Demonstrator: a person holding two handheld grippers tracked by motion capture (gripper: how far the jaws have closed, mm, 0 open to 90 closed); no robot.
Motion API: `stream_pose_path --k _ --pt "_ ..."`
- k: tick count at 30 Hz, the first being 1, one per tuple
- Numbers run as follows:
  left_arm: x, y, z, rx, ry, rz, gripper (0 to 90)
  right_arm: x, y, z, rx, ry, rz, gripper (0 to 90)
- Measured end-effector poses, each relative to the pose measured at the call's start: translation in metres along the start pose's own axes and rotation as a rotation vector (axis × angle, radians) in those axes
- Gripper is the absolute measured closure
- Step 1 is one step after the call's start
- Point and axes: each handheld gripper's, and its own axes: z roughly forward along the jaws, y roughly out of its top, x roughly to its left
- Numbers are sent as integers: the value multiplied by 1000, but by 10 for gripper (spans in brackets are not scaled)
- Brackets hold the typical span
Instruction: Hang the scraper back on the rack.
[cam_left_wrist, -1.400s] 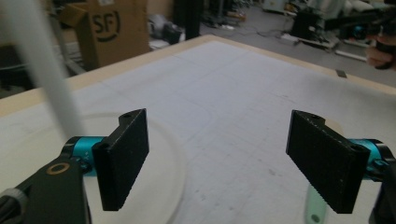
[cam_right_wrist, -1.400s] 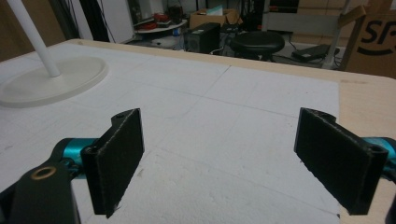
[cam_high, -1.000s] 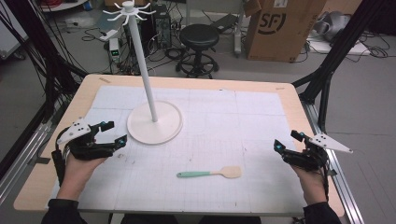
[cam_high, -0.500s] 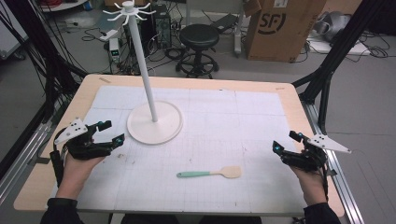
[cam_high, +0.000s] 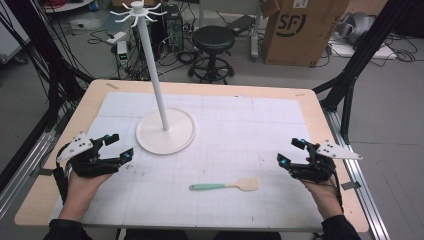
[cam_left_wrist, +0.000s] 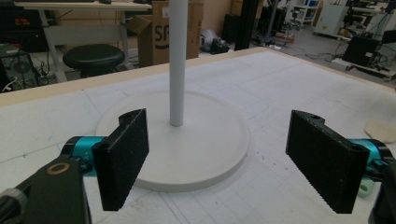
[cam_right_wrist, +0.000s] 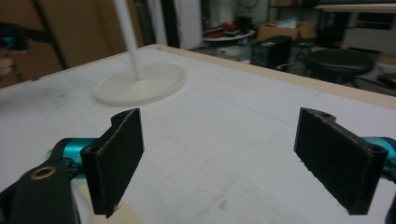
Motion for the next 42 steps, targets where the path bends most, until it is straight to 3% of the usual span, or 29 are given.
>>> stream_pose_path --k 2,3,7,9,11,16,19,20,31,38,42 --pt "-1 -2 0 5 1 3 219 12 0 23 50 89 -40 156" --pt "-1 -2 -1 5 0 -1 219 12 0 23 50 89 -40 156" --pt "0 -4 -2 10 8 -2 219 29 -3 57 133 221 -67 168" --pt "0 -5 -2 13 9 -5 218 31 -3 61 144 235 -73 168" --pt "0 -6 -2 12 7 -5 218 43 -6 78 193 306 -99 169" --pt "0 -6 -1 15 9 4 221 54 -13 92 266 371 -125 195" --pt "-1 -6 -1 16 8 9 224 62 -18 99 327 411 -163 251" --pt "-1 -6 0 17 8 10 224 67 -20 102 354 436 -197 305" --pt "0 -7 0 20 15 13 222 81 -30 113 486 464 -303 513" --pt "-1 -9 3 37 13 18 222 85 -34 116 522 448 -365 605" --pt "-1 -9 4 43 14 24 222 87 -34 115 530 457 -372 649"
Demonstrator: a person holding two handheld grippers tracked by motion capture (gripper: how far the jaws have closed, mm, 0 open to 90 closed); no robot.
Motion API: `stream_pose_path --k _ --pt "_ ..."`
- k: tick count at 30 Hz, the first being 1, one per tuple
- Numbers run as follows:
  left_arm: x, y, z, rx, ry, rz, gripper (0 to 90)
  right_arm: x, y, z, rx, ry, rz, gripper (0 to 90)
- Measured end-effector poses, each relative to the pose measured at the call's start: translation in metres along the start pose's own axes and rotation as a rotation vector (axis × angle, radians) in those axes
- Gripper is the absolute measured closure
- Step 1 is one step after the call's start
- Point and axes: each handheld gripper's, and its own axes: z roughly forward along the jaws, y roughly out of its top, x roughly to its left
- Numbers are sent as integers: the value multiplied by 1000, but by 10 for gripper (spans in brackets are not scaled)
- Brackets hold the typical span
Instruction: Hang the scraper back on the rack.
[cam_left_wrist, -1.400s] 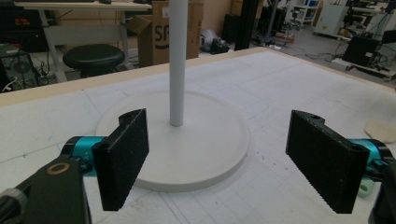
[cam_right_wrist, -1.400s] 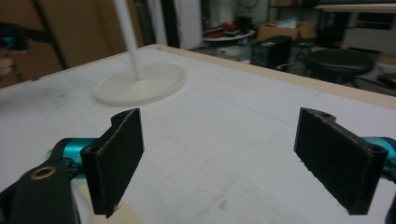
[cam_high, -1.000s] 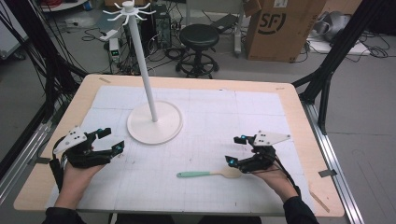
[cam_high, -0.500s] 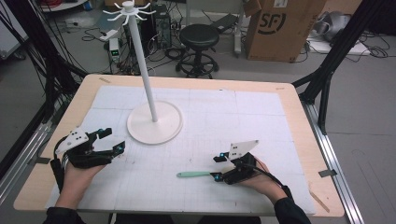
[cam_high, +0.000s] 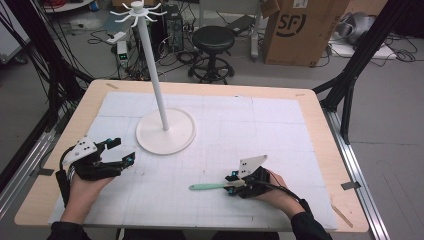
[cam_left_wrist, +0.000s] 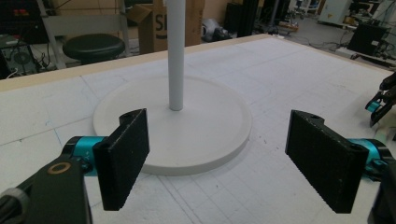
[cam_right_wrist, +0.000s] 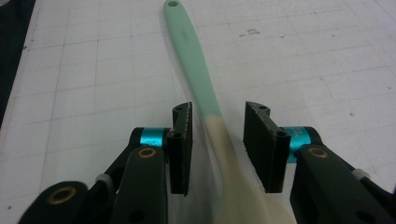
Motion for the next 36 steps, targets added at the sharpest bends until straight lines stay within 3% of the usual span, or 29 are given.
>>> stream_pose_path --k 6,11,25,30,36 --pt "-1 -1 1 8 -1 -1 222 0 0 0 2 7 -1 701" --pt "-1 -1 2 12 -4 3 222 -2 0 -1 4 18 37 729" --pt "-1 -1 4 6 -6 -2 225 3 2 0 18 -17 -26 795" --pt "2 -2 5 4 -3 -7 225 -2 2 -4 -2 22 21 813" --pt "4 -1 6 -1 1 -9 225 -8 5 -16 -60 8 71 814"
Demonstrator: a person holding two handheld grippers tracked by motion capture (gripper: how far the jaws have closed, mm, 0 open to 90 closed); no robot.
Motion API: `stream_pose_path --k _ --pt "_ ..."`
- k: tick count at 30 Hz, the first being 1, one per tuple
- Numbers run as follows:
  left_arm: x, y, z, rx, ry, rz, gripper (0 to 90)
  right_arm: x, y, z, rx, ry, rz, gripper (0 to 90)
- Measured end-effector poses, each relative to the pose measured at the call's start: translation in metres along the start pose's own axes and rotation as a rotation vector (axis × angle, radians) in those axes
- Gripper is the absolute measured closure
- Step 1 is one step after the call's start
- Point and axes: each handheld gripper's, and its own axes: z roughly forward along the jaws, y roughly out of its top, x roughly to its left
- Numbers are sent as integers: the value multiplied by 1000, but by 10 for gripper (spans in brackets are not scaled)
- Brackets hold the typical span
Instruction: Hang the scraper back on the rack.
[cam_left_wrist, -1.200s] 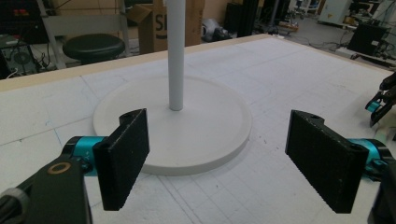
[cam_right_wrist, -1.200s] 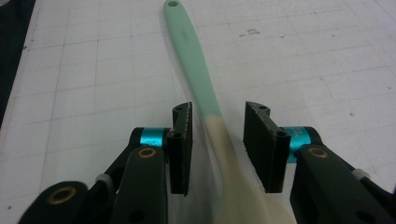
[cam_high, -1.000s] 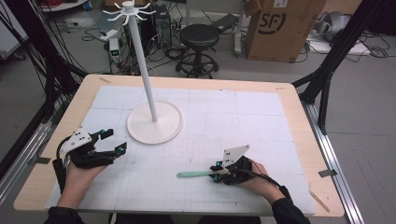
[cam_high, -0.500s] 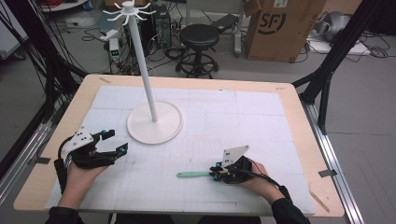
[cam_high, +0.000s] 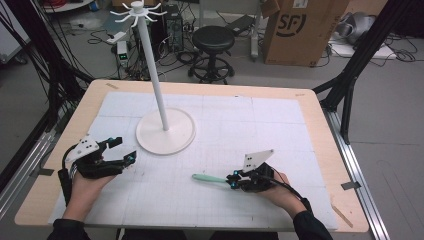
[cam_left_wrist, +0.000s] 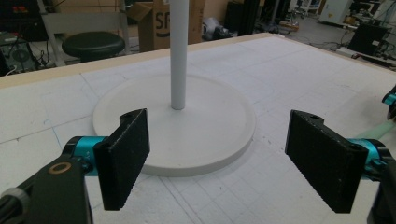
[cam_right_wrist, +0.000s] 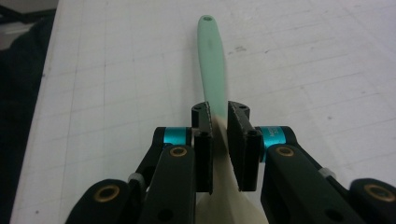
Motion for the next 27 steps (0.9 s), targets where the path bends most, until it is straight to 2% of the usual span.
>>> stream_pose_path --k 6,11,12,15,16,17,19,22,27 --pt "1 1 0 -5 3 1 225 -3 11 -6 -27 -15 22 815" --pt "3 2 1 -14 3 -4 226 -7 21 -11 -70 -38 38 815" --pt "4 2 1 -16 4 -5 227 -11 27 -16 -105 -42 51 815" --pt "6 3 1 -21 4 -11 228 -14 33 -21 -131 -44 57 815" --pt "6 3 1 -21 5 -13 228 -18 39 -25 -163 -50 61 815" --pt "7 3 1 -21 6 -14 228 -18 39 -25 -163 -50 61 815" --pt "7 3 1 -24 5 -19 228 -22 48 -31 -189 -47 77 815" --pt "8 3 1 -28 1 -25 229 -25 61 -39 -196 -50 87 815" --pt "7 3 -1 -28 -2 -24 230 -32 93 -56 -246 -63 75 815"
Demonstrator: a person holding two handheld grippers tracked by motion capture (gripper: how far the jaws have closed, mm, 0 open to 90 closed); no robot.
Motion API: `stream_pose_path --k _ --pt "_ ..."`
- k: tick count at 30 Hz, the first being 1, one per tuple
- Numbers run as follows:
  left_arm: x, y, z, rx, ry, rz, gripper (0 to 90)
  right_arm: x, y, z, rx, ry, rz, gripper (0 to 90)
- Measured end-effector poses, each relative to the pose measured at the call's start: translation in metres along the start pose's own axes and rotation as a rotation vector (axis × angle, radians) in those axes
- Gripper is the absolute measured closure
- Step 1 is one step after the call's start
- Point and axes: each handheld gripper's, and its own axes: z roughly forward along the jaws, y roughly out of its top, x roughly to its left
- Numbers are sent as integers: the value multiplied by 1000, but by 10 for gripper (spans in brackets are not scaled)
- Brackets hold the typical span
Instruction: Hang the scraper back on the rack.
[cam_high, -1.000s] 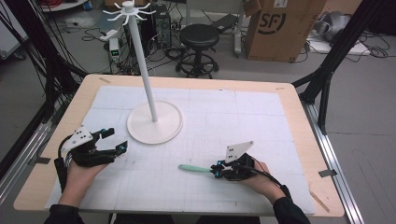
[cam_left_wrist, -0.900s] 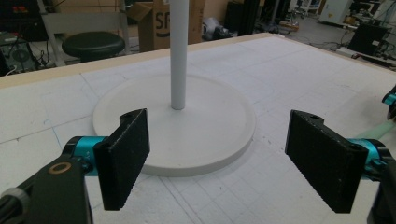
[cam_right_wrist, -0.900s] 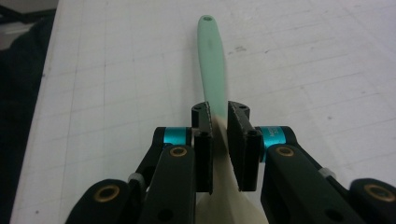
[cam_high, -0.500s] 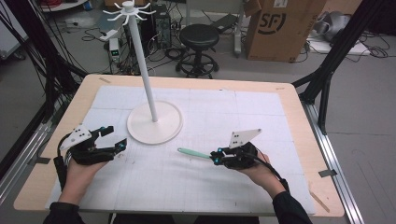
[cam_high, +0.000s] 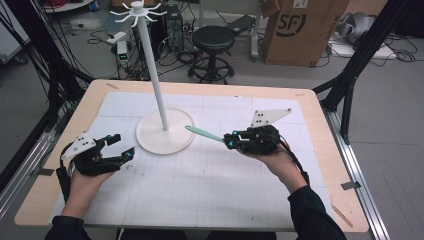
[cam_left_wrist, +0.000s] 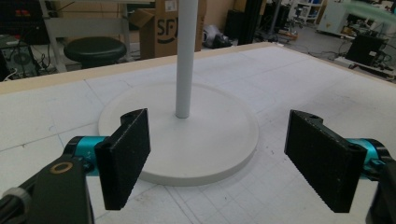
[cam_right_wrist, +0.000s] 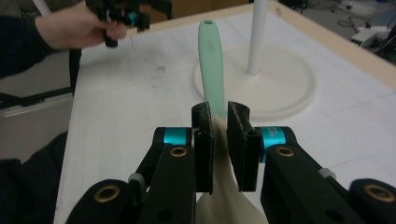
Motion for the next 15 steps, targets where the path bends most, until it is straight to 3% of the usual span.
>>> stream_pose_path --k 3,4,6,7,9,13,15 --pt "0 0 -1 -4 -3 -3 231 -2 13 -4 -15 -10 -2 815" --pt "0 0 -1 -5 -4 -3 231 -3 28 -8 -36 -18 -6 816" --pt "0 0 -1 -4 -3 -5 231 -4 33 -9 -44 -21 -11 815" --pt "0 0 -1 -4 -5 -6 232 -4 48 -13 -69 -24 -15 815" --pt "0 0 -1 -2 -6 -7 231 -4 55 -15 -77 -24 -18 815" --pt "0 0 0 -2 -11 -6 232 -6 88 -22 -112 -34 -28 815" --pt "0 0 0 -2 -12 -5 232 -6 94 -23 -119 -41 -32 816"
